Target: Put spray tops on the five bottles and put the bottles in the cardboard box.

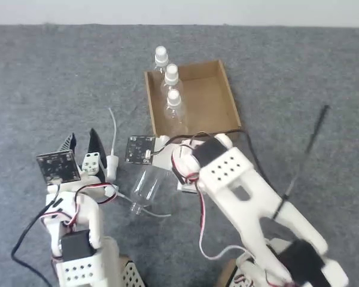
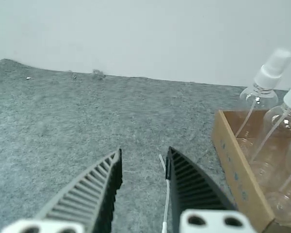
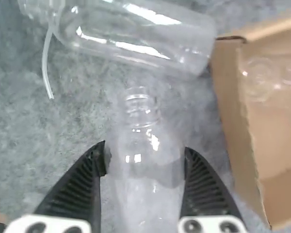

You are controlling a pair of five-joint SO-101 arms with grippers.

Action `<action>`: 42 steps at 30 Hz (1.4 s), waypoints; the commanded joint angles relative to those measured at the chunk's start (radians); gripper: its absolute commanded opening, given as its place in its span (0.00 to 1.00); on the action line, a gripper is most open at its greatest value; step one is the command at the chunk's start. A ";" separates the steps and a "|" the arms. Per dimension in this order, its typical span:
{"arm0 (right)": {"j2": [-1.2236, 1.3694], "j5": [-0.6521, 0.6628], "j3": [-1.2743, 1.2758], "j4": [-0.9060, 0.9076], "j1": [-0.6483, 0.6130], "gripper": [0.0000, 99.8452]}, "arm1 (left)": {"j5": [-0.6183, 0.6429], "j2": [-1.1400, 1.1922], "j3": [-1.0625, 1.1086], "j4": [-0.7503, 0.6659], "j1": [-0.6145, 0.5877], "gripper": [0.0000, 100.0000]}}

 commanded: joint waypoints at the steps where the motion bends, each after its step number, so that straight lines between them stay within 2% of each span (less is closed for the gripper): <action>1: -0.130 -0.044 -0.011 0.030 -0.015 0.04 | 0.005 -0.017 -0.012 -0.031 -0.008 0.14; 7: -0.232 -0.054 -0.011 0.093 -0.076 0.04 | 0.006 -0.017 -0.012 -0.031 -0.009 0.14; 15: -0.430 -0.239 -0.009 0.166 -0.208 0.04 | 0.006 -0.017 -0.012 -0.031 -0.006 0.14; 20: -0.561 -0.319 0.009 0.174 -0.225 0.04 | 0.006 -0.017 -0.012 -0.031 -0.005 0.14; 30: -0.797 -0.393 0.313 -0.090 -0.225 0.04 | 0.006 -0.017 -0.012 -0.031 -0.003 0.14; 42: -0.843 -0.427 0.508 -0.302 -0.222 0.04 | 0.008 -0.018 -0.013 -0.061 -0.002 0.14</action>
